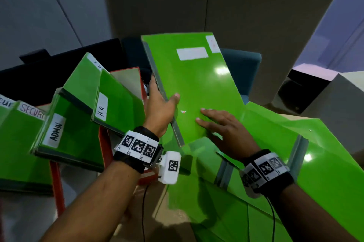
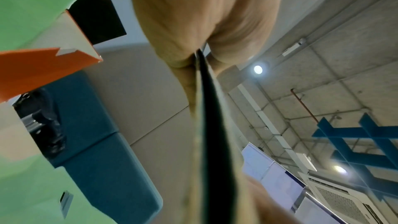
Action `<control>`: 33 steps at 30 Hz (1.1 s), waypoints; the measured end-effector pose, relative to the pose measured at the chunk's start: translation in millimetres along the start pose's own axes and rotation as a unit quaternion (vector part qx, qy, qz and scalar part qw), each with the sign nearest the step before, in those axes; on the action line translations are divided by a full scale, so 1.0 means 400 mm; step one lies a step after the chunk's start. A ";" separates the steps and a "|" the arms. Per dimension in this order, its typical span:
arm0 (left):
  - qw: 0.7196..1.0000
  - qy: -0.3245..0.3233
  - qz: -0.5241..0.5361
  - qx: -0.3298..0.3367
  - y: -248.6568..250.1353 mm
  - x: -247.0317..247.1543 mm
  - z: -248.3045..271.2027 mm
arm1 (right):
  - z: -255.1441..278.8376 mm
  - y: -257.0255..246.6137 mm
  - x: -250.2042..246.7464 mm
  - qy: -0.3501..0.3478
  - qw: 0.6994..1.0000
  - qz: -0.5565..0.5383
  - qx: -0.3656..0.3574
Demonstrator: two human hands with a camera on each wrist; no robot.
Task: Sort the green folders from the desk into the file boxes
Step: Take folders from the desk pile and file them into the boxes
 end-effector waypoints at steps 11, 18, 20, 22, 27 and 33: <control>0.987 0.110 0.050 0.108 0.070 -0.144 0.053 | -0.270 -0.127 0.077 -0.003 0.960 -0.265 0.084; 0.964 0.155 0.122 0.179 0.080 -0.279 0.053 | -0.405 -0.194 0.192 0.001 0.957 -0.288 0.042; 0.960 0.180 0.113 0.185 0.082 -0.326 0.051 | -0.421 -0.218 0.228 0.005 0.958 -0.285 0.020; 0.957 0.202 0.105 0.178 0.085 -0.374 0.044 | -0.432 -0.237 0.264 -0.006 0.960 -0.279 0.019; 0.952 0.252 0.051 0.168 0.071 -0.470 0.017 | -0.435 -0.290 0.345 -0.152 0.950 -0.269 0.041; 0.954 0.246 0.045 0.165 0.015 -0.493 0.029 | -0.461 -0.321 0.407 -0.216 0.954 -0.180 0.102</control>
Point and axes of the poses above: each hand's wrist, its own z-axis away from the middle knuckle, its own x-axis out of the palm, y = z × x, the point moved 2 cm from there along -z, towards the middle knuckle, and after that the axes turned 14 degrees about -x, right-handed, at the moved point
